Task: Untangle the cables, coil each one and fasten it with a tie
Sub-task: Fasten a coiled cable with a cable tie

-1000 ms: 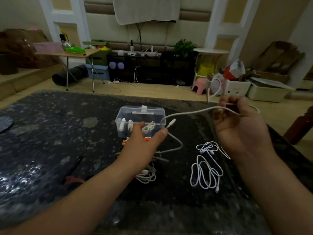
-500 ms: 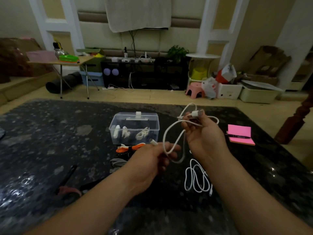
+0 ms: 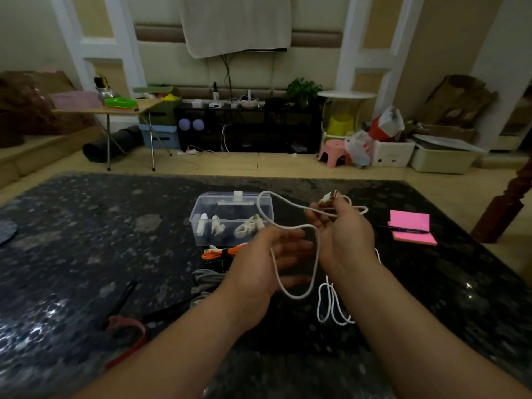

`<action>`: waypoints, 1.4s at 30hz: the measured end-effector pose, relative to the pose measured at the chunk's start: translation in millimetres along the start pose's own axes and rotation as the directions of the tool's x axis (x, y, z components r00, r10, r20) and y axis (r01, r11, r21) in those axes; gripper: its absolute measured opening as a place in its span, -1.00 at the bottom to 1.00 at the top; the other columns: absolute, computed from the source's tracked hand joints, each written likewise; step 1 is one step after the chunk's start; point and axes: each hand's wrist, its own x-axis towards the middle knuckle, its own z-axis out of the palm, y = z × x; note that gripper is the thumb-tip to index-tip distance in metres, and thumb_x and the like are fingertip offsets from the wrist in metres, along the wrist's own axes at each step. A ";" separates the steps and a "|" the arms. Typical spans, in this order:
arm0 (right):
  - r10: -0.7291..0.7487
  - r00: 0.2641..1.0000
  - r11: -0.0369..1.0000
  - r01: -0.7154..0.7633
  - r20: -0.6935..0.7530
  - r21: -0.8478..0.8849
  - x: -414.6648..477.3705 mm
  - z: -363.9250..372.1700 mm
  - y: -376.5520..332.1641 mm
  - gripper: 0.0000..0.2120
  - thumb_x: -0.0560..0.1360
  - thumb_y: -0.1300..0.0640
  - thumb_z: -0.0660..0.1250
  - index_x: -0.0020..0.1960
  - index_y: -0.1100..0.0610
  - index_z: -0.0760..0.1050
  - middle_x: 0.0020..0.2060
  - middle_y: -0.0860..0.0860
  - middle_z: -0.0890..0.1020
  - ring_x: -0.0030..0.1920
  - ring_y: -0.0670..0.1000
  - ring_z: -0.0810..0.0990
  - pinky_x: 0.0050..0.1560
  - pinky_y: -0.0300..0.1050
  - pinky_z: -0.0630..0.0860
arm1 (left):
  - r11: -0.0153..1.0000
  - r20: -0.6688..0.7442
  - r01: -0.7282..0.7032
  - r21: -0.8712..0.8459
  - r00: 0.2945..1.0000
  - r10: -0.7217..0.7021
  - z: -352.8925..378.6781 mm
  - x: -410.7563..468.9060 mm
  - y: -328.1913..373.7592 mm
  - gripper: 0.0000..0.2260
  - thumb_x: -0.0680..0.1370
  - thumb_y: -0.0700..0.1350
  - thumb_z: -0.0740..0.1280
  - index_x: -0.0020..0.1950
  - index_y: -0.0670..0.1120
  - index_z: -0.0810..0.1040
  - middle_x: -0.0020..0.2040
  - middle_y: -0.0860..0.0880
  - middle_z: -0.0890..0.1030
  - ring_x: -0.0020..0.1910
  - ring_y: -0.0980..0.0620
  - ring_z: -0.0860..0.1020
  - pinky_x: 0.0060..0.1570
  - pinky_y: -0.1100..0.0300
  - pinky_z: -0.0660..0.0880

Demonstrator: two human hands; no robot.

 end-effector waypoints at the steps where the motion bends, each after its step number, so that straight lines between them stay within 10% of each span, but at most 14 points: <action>1: 0.004 1.000 1.000 -0.004 -0.005 0.021 -0.4 -0.5 -0.8 -0.80 0.69 0.11 0.33 0.19 0.23 0.61 -0.01 0.12 0.70 -0.03 0.05 0.72 -0.06 -0.07 0.69 | 0.998 0.042 0.036 0.051 0.998 -0.038 2.4 -2.9 -3.8 -0.65 0.68 -0.03 0.17 0.30 -0.16 0.63 0.21 -0.25 0.70 0.24 -0.29 0.66 0.33 -0.30 0.51; 5: -0.034 0.999 0.999 0.035 0.031 -0.033 -5.7 0.8 5.1 -0.86 0.70 0.14 0.31 0.12 0.18 0.61 -0.01 0.11 0.70 0.02 0.06 0.71 0.03 -0.04 0.69 | 0.976 0.199 0.151 0.157 0.963 -0.182 11.5 -9.5 -18.1 -0.72 0.70 -0.09 0.15 0.19 -0.15 0.63 0.03 -0.23 0.68 -0.09 -0.21 0.67 -0.07 -0.12 0.69; 10: -0.124 0.979 0.969 0.154 0.160 -0.191 3.1 -3.2 3.5 -0.87 0.70 0.17 0.28 0.06 0.18 0.59 -0.08 0.10 0.69 -0.03 0.05 0.72 -0.02 -0.04 0.66 | 0.905 0.181 0.023 0.424 0.977 -0.109 8.2 -5.6 -16.5 -0.83 0.72 -0.09 0.21 -0.02 -0.11 0.49 -0.32 -0.08 0.51 -0.48 0.03 0.33 -0.52 0.24 0.17; 21: 0.095 0.994 0.986 -0.102 0.059 0.135 15.4 -24.1 -25.9 -0.73 0.71 0.11 0.24 0.28 0.25 0.58 0.15 0.22 0.73 -0.02 0.10 0.80 -0.09 -0.03 0.71 | 0.946 0.117 0.267 -0.182 0.961 -0.249 -13.9 3.3 -4.2 -0.89 0.61 -0.20 0.21 -0.11 -0.10 0.43 -0.21 -0.14 0.57 -0.47 0.01 0.43 -0.60 0.31 0.17; 30: 0.089 0.983 0.995 -0.081 0.158 -0.058 10.8 -24.3 -17.0 -0.69 0.73 0.05 0.21 0.31 0.23 0.57 0.11 0.21 0.75 0.01 0.09 0.77 0.02 -0.02 0.67 | 0.915 0.240 0.271 -0.297 0.949 -0.203 -21.4 13.2 -3.7 -0.48 0.50 0.44 0.34 -0.22 -0.03 0.43 -0.15 -0.13 0.63 -0.59 0.05 0.36 -0.53 0.28 0.11; 37: 0.156 0.961 0.970 -0.106 0.227 -0.221 16.2 -27.6 -7.2 -0.67 0.70 0.03 0.26 0.24 0.24 0.64 0.12 0.22 0.74 0.06 0.14 0.73 0.02 0.02 0.64 | 0.978 0.024 0.053 -0.201 0.999 -0.049 -7.1 10.3 5.5 -0.82 0.64 -0.02 0.33 -0.03 -0.11 0.61 -0.04 -0.20 0.71 -0.46 0.05 0.49 -0.51 0.28 0.15; 42: 0.203 0.962 0.818 -0.064 0.183 -0.572 19.3 -37.2 -4.3 -0.72 0.68 0.05 0.33 0.24 0.24 0.61 0.09 0.22 0.72 0.04 0.17 0.75 0.05 0.06 0.68 | 0.980 -0.012 -0.048 -0.193 0.999 0.047 -0.4 9.1 3.6 -0.84 0.70 -0.12 0.27 0.02 -0.16 0.59 -0.23 -0.17 0.67 -0.30 -0.07 0.68 -0.25 0.06 0.63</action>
